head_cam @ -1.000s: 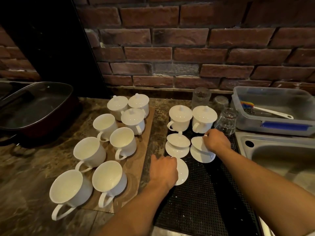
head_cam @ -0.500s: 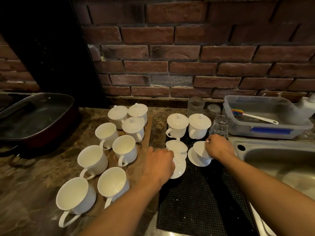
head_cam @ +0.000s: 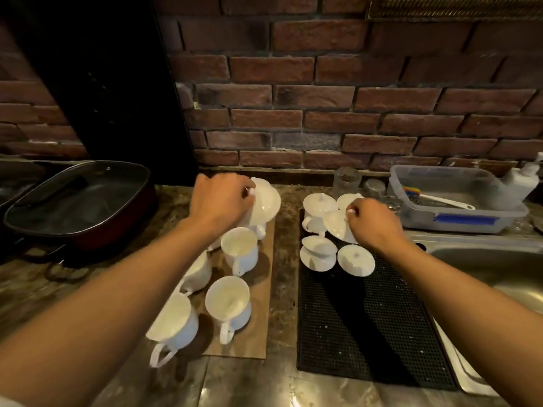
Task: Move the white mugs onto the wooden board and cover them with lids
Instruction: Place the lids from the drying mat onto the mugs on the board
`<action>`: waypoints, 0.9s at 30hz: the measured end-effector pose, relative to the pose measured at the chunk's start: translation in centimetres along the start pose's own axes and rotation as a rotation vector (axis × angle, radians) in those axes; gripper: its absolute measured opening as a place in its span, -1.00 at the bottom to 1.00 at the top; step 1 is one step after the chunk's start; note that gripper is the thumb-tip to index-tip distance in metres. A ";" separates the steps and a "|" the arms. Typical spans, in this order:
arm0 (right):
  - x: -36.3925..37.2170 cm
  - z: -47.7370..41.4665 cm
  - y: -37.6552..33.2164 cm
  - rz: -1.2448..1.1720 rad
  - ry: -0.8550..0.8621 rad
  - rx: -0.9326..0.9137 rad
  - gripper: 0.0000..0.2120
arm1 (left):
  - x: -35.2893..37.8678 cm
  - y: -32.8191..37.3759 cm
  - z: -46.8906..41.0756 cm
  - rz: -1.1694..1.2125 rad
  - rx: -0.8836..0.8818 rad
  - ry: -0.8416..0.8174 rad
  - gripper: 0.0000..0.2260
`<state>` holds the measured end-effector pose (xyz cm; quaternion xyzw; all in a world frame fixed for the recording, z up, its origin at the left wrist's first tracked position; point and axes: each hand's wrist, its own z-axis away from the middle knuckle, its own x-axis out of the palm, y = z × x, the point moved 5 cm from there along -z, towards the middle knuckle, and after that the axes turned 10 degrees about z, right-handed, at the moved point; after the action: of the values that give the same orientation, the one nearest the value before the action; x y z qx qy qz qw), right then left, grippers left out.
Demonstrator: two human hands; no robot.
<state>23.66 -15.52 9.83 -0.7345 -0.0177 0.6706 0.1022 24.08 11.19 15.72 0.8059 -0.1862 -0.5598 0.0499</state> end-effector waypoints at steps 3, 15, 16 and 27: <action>-1.0 0.5 -3.0 -0.025 0.061 -0.068 -0.73 | -2.5 -4.5 -1.3 -0.029 -0.086 0.051 -0.77; 1.3 1.6 -13.5 -0.070 0.069 -0.182 -0.75 | -0.7 -16.4 -1.4 0.044 -0.235 0.026 -0.75; 1.8 1.6 -14.2 -0.071 0.061 -0.175 -0.74 | -0.2 -16.8 -1.4 0.061 -0.235 0.030 -0.76; 6.1 1.1 -20.1 -0.033 -0.022 -0.177 -0.77 | 3.7 -18.3 -2.0 0.099 -0.191 -0.013 -0.75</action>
<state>25.41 5.29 7.28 -0.7327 -0.0902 0.6728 0.0476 31.51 26.58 7.87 0.7836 -0.1718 -0.5771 0.1529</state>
